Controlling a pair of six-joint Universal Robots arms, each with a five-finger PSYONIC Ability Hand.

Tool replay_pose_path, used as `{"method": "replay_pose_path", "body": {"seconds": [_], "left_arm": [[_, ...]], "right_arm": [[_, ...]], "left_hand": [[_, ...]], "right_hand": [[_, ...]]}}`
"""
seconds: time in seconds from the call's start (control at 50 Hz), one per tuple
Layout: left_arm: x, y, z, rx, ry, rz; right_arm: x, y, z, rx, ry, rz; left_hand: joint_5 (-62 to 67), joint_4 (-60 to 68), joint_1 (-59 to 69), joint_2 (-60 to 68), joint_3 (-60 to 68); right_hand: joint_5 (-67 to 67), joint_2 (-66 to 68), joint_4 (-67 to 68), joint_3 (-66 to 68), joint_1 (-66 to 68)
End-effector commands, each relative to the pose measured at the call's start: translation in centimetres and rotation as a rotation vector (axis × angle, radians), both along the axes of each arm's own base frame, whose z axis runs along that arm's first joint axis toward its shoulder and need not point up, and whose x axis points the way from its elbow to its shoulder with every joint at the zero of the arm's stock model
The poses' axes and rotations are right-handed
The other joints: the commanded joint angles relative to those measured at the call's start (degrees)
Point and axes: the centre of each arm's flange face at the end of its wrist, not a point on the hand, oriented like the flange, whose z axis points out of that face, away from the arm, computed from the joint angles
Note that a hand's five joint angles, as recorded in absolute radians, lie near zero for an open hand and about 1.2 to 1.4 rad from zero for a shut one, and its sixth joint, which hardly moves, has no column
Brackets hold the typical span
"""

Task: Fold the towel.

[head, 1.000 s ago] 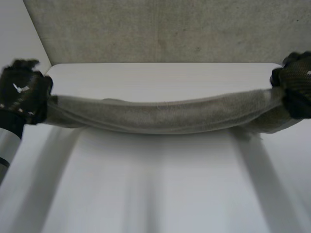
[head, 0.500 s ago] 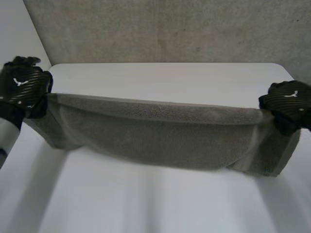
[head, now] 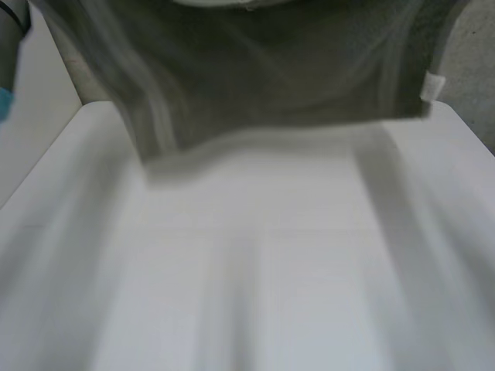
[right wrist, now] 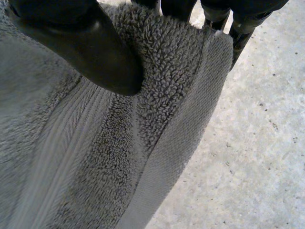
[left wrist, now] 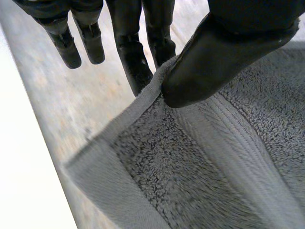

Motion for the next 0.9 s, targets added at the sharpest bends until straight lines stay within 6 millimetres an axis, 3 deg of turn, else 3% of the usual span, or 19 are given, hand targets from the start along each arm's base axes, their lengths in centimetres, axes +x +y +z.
{"method": "replay_pose_path", "body": {"seconds": [0.02, 0.04, 0.08, 0.1, 0.14, 0.16, 0.2, 0.22, 0.24, 0.26, 0.3, 0.4, 0.52, 0.56, 0.58, 0.62, 0.72, 0.84, 0.9], "left_arm": [[1.6, -0.8, -2.2, 0.065, -0.012, 0.020], [2.4, -1.4, -3.7, 0.102, -0.021, 0.040], [2.9, -1.8, -5.5, 0.137, -0.034, 0.037], [2.9, -1.8, -5.5, 0.137, -0.035, 0.037], [2.7, -1.4, -10.6, 0.244, -0.087, -0.036], [2.7, -1.4, -10.6, 0.244, -0.087, -0.037], [2.4, -0.5, -15.0, 0.334, -0.118, -0.090], [2.4, -0.5, -15.0, 0.334, -0.118, -0.090], [2.3, 0.1, -17.1, 0.374, -0.131, -0.106], [2.3, 0.1, -17.1, 0.375, -0.131, -0.106], [2.4, 1.3, -20.4, 0.423, -0.149, -0.122], [2.7, 3.7, -23.9, 0.486, -0.219, -0.122], [3.0, 7.2, -23.6, 0.469, -0.322, -0.168], [3.7, 7.7, -22.8, 0.447, -0.329, -0.156], [3.7, 7.7, -22.8, 0.447, -0.329, -0.156], [5.2, 8.5, -20.6, 0.385, -0.323, -0.119], [7.1, 9.8, -18.0, 0.316, -0.322, -0.079], [7.8, 10.5, -17.7, 0.311, -0.338, -0.120], [7.7, 10.4, -18.2, 0.327, -0.338, -0.137]], "right_arm": [[0.0, 0.3, -5.2, 0.153, 0.063, 0.015], [0.0, 0.3, -5.2, 0.154, 0.063, 0.015], [0.2, 0.8, -8.9, 0.247, 0.133, 0.041], [0.2, 0.8, -8.9, 0.248, 0.134, 0.041], [-0.1, 1.4, -12.7, 0.352, 0.193, 0.058], [-0.1, 1.4, -12.7, 0.353, 0.194, 0.058], [-0.3, 1.7, -14.3, 0.395, 0.213, 0.064], [-0.3, 2.1, -15.9, 0.440, 0.230, 0.077], [-0.4, 2.6, -17.4, 0.486, 0.246, 0.093], [-0.4, 2.6, -17.4, 0.486, 0.246, 0.093], [-0.4, 3.7, -20.0, 0.556, 0.265, 0.135], [-1.0, 5.3, -23.0, 0.626, 0.309, 0.170], [-1.6, 6.8, -22.6, 0.617, 0.358, 0.154], [-2.1, 8.8, -19.7, 0.565, 0.377, 0.142], [-2.1, 8.8, -19.6, 0.565, 0.377, 0.142], [-3.2, 10.4, -17.1, 0.552, 0.373, 0.108], [-5.2, 11.5, -14.7, 0.550, 0.361, 0.041], [-6.4, 11.1, -14.6, 0.555, 0.417, 0.014], [-6.3, 10.3, -16.0, 0.592, 0.473, 0.035]], "left_hand": [[3.5, -3.8, 5.0, 2.6, -3.3], [3.5, -3.8, 5.0, 2.6, -3.3], [3.5, -3.8, 5.0, 2.6, -3.3], [3.5, -3.8, 5.0, 2.6, -3.3], [3.5, -3.8, 5.0, 2.6, -3.3], [3.5, -3.8, 5.0, 2.6, -3.3], [3.5, -3.8, 5.0, 2.6, -3.3], [3.5, -3.8, 5.0, 2.6, -3.3], [3.5, -3.8, 5.0, 2.6, -3.3], [3.5, -3.8, 5.0, 2.6, -3.3], [3.5, -3.8, 5.0, 2.6, -3.3], [3.5, -3.8, 5.0, 2.6, -3.3], [3.5, -3.8, 5.0, 2.6, -3.3], [3.5, -3.8, 5.0, 2.6, -3.3], [3.5, -3.8, 5.0, 2.6, -3.3], [3.5, -3.8, 5.0, 2.6, -3.3], [3.5, -3.8, 5.0, 2.6, -3.3], [3.5, -3.8, 5.0, 2.6, -3.3], [3.5, -3.8, 5.0, 2.6, -3.3]], "right_hand": [[2.8, 4.7, -4.4, -3.0, 3.6], [2.8, 4.7, -4.4, -3.0, 3.6], [2.8, 4.7, -4.4, -3.0, 3.6], [2.8, 4.7, -4.4, -3.0, 3.6], [2.8, 4.7, -4.4, -3.0, 3.6], [2.8, 4.7, -4.4, -3.0, 3.6], [2.8, 4.7, -4.4, -3.0, 3.6], [2.8, 4.7, -4.4, -3.0, 3.6], [2.8, 4.7, -4.4, -3.0, 3.6], [2.8, 4.7, -4.4, -3.0, 3.6], [2.8, 4.7, -4.4, -3.0, 3.6], [2.8, 4.7, -4.4, -3.0, 3.6], [2.8, 4.7, -4.4, -3.0, 3.6], [2.8, 4.7, -4.4, -3.0, 3.6], [2.8, 4.7, -4.4, -3.0, 3.6], [2.8, 4.7, -4.4, -3.0, 3.6], [2.8, 4.7, -4.4, -3.0, 3.6], [2.8, 4.7, -4.4, -3.0, 3.6], [2.8, 4.7, -4.4, -3.0, 3.6]]}}
